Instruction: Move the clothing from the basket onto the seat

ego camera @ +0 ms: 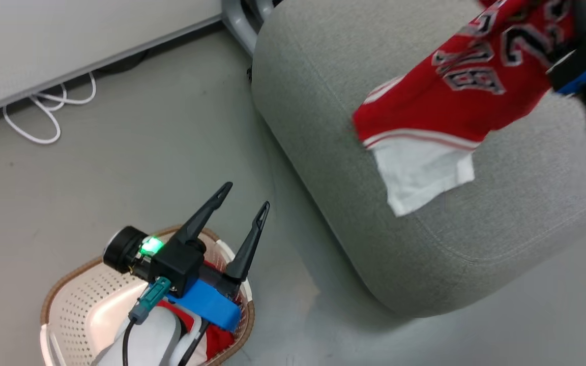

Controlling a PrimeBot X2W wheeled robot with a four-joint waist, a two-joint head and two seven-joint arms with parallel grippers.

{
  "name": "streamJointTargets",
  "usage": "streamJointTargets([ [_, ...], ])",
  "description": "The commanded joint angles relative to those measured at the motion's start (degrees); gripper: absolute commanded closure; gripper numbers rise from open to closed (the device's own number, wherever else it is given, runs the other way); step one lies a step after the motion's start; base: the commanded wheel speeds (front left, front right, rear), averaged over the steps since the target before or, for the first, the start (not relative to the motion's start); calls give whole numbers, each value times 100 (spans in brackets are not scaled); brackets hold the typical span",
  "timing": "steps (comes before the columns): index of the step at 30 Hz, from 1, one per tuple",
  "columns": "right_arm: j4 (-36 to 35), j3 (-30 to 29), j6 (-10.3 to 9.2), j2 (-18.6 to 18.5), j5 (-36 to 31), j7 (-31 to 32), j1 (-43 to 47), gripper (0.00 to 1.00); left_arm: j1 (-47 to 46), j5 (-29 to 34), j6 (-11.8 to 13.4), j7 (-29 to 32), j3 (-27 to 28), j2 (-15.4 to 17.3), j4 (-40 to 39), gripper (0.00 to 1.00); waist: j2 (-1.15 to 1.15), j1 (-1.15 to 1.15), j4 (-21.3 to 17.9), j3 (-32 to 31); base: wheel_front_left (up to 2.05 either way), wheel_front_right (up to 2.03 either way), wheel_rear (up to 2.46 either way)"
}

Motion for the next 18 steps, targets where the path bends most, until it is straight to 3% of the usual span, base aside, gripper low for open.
streamJointTargets([
  [1, -9, -57, 3, -56, -16, -40, -116, 100, -123, 16, -11, -28, -5, 45, -21, 0, 0, 0, 301, 374, 0, 0, 0],
  [9, -187, -1477, 3, -803, -432, -152, -865, 100, -797, 63, -11, -28, -324, 344, -332, 0, 0, 0, 839, 1277, 0, 0, 0],
  [14, -47, -2156, 3, -946, -611, -56, -663, 100, -1208, 76, -11, -28, -528, 541, -505, 0, 0, 0, 1099, 1768, 0, 0, 0],
  [18, 208, -2484, 3, -817, -701, -106, -472, 100, -1474, 85, -11, -28, -614, 680, -642, 0, 0, 0, 1214, 2073, 0, 0, 0],
])
